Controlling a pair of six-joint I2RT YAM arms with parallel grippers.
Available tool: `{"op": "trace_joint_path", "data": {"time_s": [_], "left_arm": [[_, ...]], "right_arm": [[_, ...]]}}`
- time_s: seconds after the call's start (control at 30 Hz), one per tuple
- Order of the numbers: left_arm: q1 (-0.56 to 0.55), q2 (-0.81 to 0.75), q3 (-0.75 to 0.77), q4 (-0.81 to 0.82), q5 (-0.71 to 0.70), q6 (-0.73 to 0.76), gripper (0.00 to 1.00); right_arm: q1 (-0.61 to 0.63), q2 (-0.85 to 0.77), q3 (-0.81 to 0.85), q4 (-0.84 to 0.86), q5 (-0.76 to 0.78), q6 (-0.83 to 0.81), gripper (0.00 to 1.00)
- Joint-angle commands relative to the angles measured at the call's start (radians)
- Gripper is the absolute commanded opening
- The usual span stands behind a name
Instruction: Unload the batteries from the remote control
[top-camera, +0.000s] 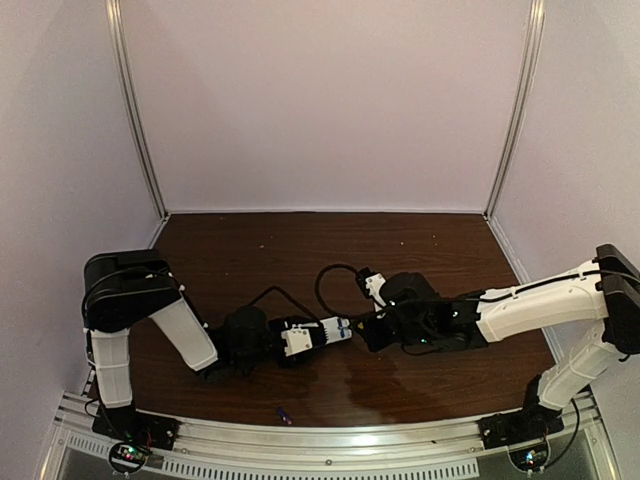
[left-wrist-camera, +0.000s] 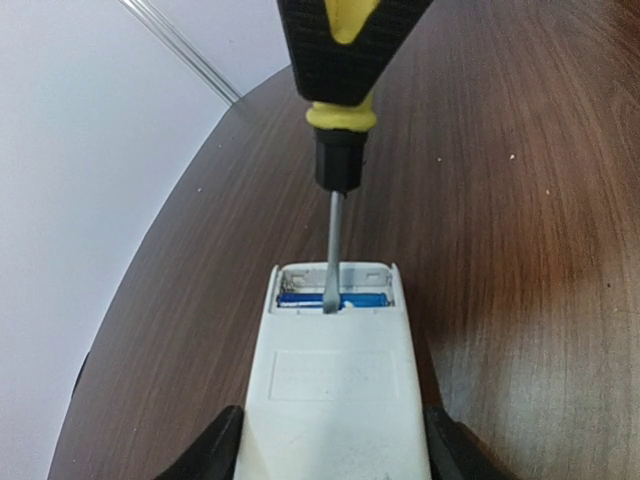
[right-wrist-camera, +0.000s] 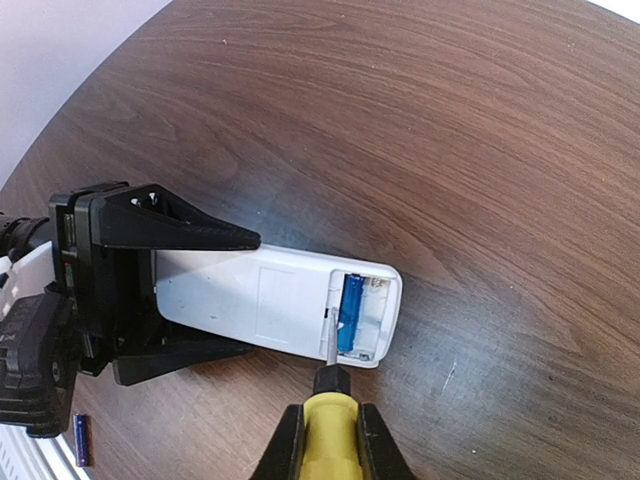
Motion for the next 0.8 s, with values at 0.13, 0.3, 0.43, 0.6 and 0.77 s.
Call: {"op": "trace_joint_path", "data": {"time_s": [0.13,0.3,0.43,0.6,0.77], "left_arm": [[0.000,-0.009,0.013,0.004,0.016,-0.007,0.00],[0.000,-0.010,0.016,-0.005,0.017,-0.007,0.00],[0.000,-0.010,0.019,-0.011,0.018,-0.007,0.00],[0.001,-0.014,0.023,-0.024,0.027,-0.017,0.00],[0.001,-0.099,0.006,-0.041,0.101,-0.079,0.00]], "right_arm": [[0.002,0.032,0.023,0.018,0.032,0.014,0.00],[0.002,0.031,0.031,-0.018,0.083,0.013,0.00],[0.002,0.009,0.022,-0.031,0.098,0.016,0.00],[0.003,0.006,0.000,-0.002,0.058,0.023,0.00],[0.002,-0.008,-0.004,0.025,0.000,0.025,0.00]]}}
